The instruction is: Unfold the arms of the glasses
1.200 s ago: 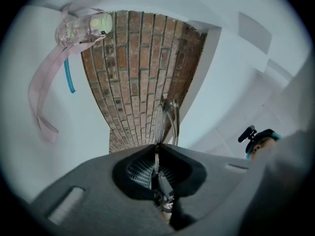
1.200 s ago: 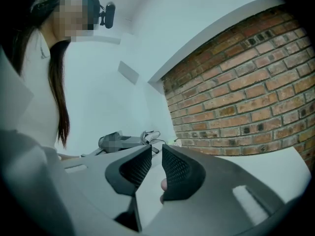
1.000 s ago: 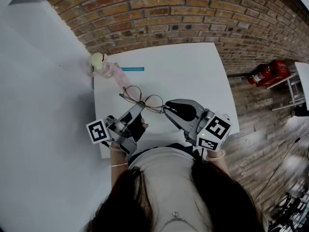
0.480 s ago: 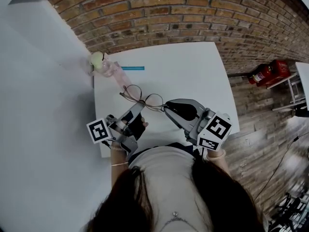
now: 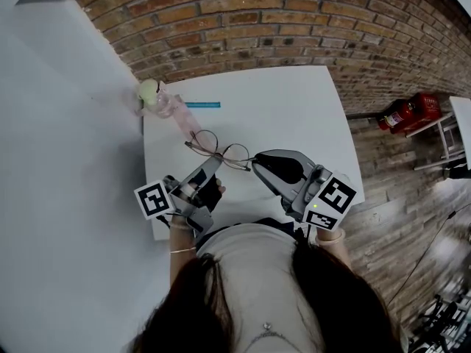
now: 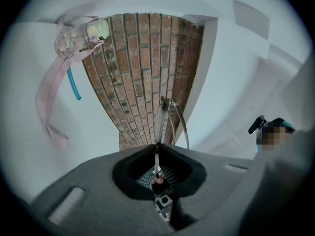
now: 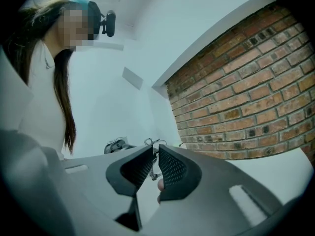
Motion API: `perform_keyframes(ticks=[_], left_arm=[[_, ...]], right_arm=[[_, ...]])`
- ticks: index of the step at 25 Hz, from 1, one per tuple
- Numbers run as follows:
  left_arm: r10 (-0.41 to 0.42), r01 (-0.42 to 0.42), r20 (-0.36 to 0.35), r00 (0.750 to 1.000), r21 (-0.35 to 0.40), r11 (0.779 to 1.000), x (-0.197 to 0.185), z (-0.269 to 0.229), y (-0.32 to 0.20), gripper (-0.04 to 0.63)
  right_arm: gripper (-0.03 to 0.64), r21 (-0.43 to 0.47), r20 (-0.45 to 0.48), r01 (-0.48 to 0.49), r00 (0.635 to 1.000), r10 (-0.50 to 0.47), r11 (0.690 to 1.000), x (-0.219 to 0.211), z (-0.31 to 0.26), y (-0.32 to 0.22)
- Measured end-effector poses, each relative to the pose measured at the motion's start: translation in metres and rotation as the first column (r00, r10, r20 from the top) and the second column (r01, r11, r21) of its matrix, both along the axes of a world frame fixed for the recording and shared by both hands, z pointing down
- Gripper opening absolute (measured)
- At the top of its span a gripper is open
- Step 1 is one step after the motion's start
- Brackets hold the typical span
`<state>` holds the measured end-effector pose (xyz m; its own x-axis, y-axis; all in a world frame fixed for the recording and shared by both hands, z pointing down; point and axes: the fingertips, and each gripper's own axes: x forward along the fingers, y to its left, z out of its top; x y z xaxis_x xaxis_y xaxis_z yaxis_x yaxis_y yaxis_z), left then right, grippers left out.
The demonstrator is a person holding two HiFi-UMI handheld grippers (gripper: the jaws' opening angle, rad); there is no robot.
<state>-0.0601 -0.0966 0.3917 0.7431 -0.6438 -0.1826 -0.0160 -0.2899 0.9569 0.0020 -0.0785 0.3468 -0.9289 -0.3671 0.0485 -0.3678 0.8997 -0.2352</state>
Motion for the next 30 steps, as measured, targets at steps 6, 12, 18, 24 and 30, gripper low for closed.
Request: perform_keyframes(ticks=[6, 12, 18, 24, 30], left_arm=[[-0.004, 0.005, 0.029, 1.0, -0.011, 1.0, 0.002, 0.004, 0.0, 0.021], [-0.004, 0.006, 0.059, 0.998, -0.028, 1.0, 0.003, 0.011, 0.0, 0.021], [-0.001, 0.005, 0.084, 0.996, -0.042, 0.999, 0.004, 0.017, 0.0, 0.021], [0.005, 0.003, 0.116, 0.993, -0.069, 0.998, 0.007, 0.025, 0.001, 0.021], [0.013, -0.001, 0.148, 0.989, -0.085, 0.996, 0.011, 0.031, 0.002, 0.021]], right_arm=[[0.043, 0.01, 0.019, 0.0, 1.0, 0.0, 1.0, 0.002, -0.008, -0.001], [0.043, 0.018, 0.033, -0.002, 0.999, 0.001, 1.0, 0.002, -0.014, -0.004], [0.043, 0.025, 0.034, -0.002, 0.999, 0.001, 1.0, 0.002, -0.017, -0.006], [0.043, 0.034, 0.039, -0.002, 0.999, 0.001, 0.999, 0.002, -0.023, -0.008], [0.042, 0.039, 0.042, -0.005, 0.999, 0.004, 0.999, 0.003, -0.027, -0.009]])
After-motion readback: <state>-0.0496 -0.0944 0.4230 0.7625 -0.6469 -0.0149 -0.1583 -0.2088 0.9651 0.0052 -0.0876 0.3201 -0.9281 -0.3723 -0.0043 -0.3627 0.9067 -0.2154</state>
